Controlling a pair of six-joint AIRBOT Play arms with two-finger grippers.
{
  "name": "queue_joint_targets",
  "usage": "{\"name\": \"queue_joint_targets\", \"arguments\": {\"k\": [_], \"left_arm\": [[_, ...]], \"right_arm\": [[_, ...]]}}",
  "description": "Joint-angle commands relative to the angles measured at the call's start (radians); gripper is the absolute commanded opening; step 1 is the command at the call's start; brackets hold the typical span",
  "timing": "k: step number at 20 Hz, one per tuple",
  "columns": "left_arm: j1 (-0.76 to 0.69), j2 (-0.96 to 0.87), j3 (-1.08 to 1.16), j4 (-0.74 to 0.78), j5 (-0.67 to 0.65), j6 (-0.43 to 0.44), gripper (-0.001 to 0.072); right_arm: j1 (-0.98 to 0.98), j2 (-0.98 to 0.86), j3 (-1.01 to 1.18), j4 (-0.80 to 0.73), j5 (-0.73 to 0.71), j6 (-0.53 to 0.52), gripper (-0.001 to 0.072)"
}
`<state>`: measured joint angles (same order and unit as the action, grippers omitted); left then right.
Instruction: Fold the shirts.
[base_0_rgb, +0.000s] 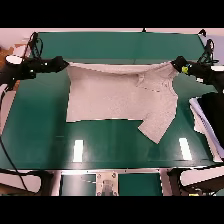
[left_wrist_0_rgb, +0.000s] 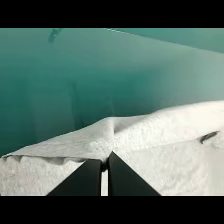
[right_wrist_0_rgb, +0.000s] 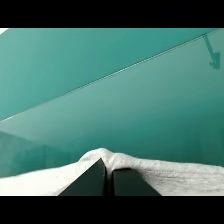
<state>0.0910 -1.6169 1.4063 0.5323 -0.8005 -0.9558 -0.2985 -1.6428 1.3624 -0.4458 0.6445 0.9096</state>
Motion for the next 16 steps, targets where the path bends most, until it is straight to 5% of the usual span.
{"name": "queue_joint_targets", "arguments": {"k": [1,4,14,15,16], "left_arm": [[-0.003,-0.014,0.008,0.109,-0.04,-0.027,0.0022],[-0.003,-0.017,-0.05,0.173,-0.054,-0.042,0.0022],[-0.048,-0.098,-0.125,0.174,-0.057,-0.042,0.0022],[-0.043,-0.097,-0.121,0.179,-0.079,-0.056,0.0023],[-0.027,-0.097,-0.105,0.197,-0.13,-0.102,0.0054]], "right_arm": [[-0.042,-0.034,0.023,-0.128,0.095,0.047,0.0014],[-0.066,-0.034,-0.058,-0.248,0.143,0.066,0.0014],[-0.064,-0.034,-0.188,-0.254,0.145,0.066,0.0015],[-0.068,-0.033,-0.182,-0.256,0.173,0.066,0.0035],[-0.083,-0.032,-0.165,-0.256,0.227,0.067,0.0205]]}}
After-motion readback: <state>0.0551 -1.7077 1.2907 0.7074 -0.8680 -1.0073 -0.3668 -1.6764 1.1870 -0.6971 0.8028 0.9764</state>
